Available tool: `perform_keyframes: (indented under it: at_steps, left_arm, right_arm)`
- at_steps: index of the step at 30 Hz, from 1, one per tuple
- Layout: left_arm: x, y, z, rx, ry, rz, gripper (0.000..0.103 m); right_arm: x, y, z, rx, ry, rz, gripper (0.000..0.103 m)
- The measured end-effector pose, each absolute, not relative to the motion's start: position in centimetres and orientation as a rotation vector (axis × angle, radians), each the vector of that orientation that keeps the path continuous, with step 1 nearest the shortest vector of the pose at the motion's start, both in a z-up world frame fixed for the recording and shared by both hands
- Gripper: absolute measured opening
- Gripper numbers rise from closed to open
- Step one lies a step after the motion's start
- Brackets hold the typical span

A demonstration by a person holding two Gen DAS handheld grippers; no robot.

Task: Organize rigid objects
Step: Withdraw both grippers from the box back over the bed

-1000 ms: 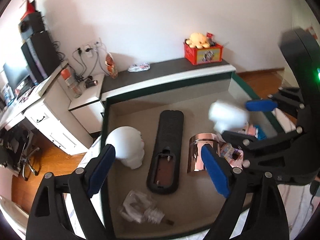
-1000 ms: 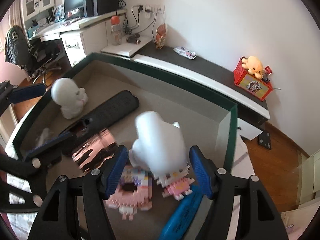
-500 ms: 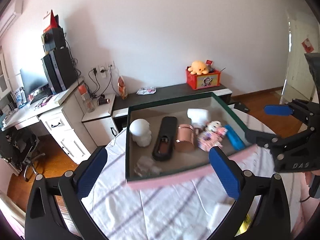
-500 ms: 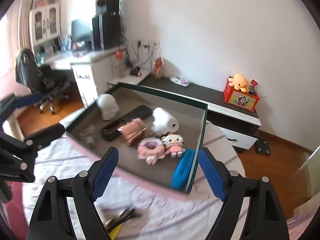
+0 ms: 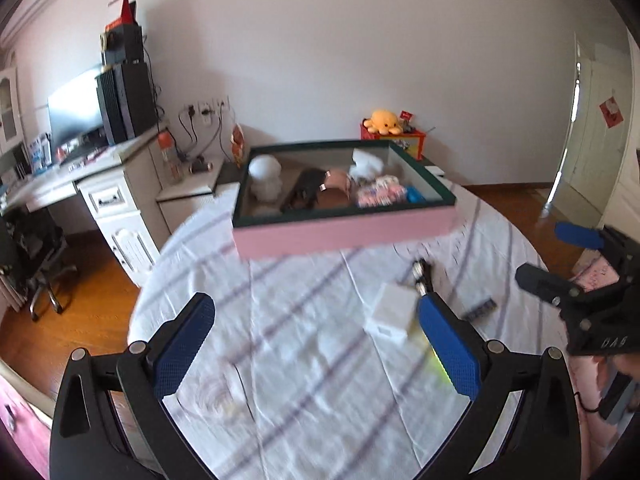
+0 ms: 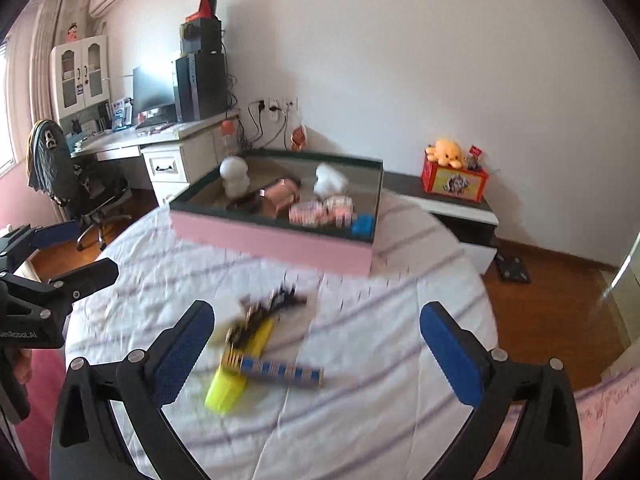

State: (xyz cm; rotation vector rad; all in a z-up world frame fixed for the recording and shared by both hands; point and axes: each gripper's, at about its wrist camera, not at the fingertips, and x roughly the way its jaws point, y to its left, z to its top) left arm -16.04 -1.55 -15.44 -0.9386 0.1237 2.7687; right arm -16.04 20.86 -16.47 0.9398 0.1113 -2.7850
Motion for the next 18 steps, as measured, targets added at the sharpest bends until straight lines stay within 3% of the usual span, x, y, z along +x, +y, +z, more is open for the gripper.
perform_keyframes:
  at_steps: [6,18]
  left_arm:
    - [-15.0,-1.7,-17.7,-1.027,0.098,2.74,0.103]
    - [-15.2,-2.1,-19.4,-1.096,0.113,2.712,0.103]
  right_arm:
    - [-15.2,20.9,-20.0,1.033,-0.013,-2.762,0.103]
    - [-18.3,18.2,-23.5,1.145,-0.052,-2.777,0.103]
